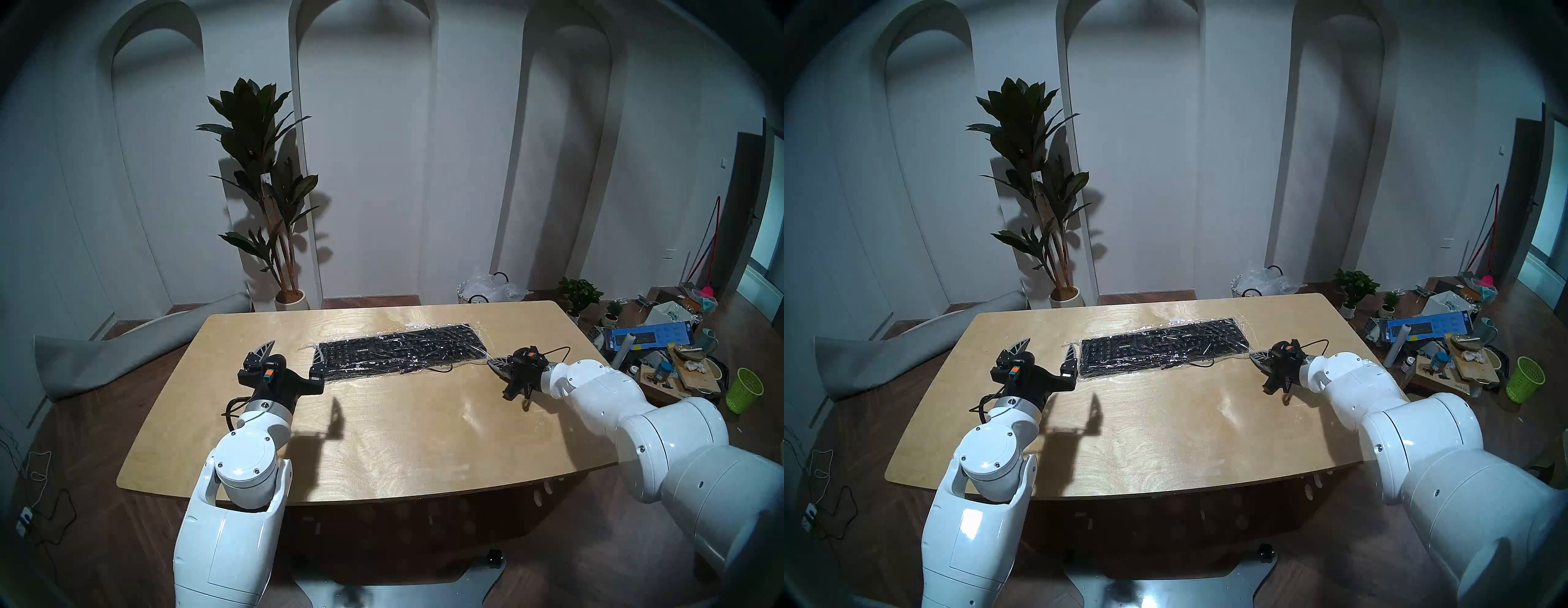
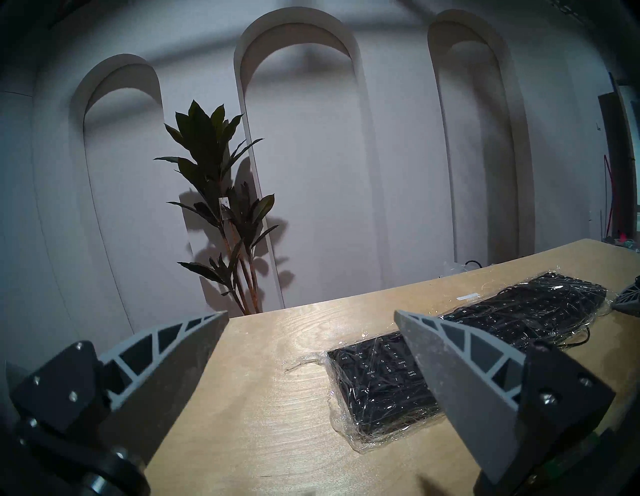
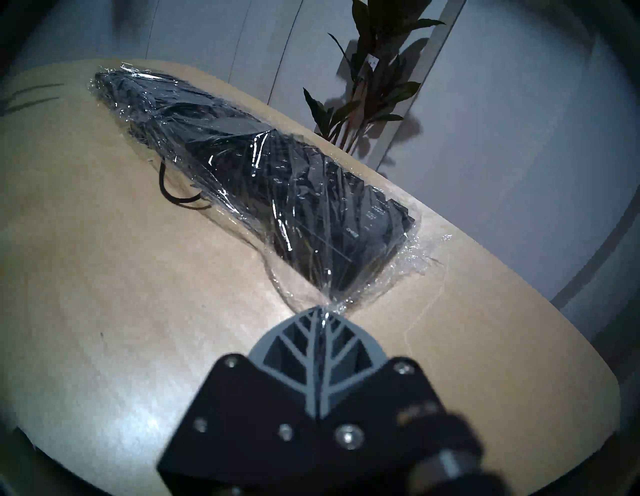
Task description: Unwrap the new keyboard and set the wrapping aside
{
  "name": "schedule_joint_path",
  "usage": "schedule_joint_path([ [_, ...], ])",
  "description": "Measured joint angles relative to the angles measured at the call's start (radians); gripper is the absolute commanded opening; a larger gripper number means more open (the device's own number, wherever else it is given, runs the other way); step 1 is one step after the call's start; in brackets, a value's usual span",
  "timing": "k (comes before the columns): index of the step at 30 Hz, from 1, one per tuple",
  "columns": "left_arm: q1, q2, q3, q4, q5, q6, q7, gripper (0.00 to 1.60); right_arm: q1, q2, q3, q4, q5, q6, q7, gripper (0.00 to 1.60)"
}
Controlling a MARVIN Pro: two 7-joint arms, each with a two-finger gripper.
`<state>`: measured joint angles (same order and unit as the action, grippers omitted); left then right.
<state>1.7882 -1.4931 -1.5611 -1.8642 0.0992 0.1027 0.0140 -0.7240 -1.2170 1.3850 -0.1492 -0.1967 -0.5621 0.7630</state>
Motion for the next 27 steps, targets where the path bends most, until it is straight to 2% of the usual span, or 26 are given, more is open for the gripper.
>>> schedule_joint_path([
  [12,-0.001,-0.004,0.008,0.007,0.0,-0.001,0.003,1.6,0.029,0.012,0.129,-0.006,0.115,-0.05,0.034,0.0],
  [19,0.001,-0.004,0.007,0.007,-0.002,-0.001,0.003,1.6,0.072,-0.042,0.19,-0.071,0.176,-0.128,0.064,0.0],
  [27,0.002,-0.003,-0.006,0.006,-0.007,-0.002,0.003,1.6,0.135,-0.117,0.229,-0.168,0.227,-0.205,0.105,0.0],
])
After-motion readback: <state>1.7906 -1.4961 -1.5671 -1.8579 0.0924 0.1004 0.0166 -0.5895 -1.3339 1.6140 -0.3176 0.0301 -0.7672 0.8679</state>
